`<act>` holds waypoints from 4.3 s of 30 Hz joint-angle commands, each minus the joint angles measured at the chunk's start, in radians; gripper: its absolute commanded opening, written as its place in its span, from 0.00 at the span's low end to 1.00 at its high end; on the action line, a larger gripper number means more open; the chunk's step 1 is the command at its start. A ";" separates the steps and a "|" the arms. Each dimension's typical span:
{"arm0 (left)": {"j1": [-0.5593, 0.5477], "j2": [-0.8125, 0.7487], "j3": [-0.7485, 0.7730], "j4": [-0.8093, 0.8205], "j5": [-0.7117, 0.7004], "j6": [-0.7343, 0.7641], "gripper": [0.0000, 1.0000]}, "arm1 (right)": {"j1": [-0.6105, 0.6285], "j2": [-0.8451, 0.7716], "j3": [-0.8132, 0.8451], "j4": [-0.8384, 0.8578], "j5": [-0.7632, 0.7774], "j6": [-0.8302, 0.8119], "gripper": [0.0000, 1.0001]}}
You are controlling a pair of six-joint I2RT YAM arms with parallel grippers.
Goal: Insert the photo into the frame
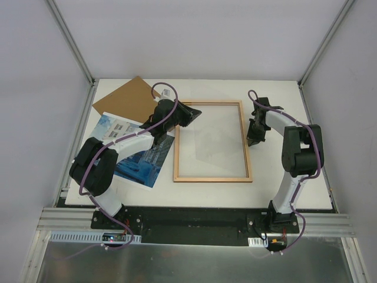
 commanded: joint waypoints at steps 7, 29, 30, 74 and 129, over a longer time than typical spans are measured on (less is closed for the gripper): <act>-0.014 -0.019 -0.020 0.048 0.018 0.005 0.00 | 0.000 -0.014 -0.011 -0.004 -0.015 -0.007 0.00; -0.014 -0.040 -0.061 0.064 0.014 0.007 0.00 | 0.000 -0.014 -0.002 -0.014 -0.012 -0.006 0.01; -0.014 -0.040 -0.062 0.065 0.015 0.005 0.00 | 0.000 -0.014 -0.003 -0.015 -0.013 -0.006 0.01; -0.014 -0.065 -0.204 0.113 0.063 0.053 0.00 | 0.000 -0.034 0.027 -0.036 0.000 -0.003 0.02; 0.034 0.030 -0.315 0.128 0.202 0.204 0.00 | 0.003 -0.109 0.017 -0.016 -0.006 -0.004 0.38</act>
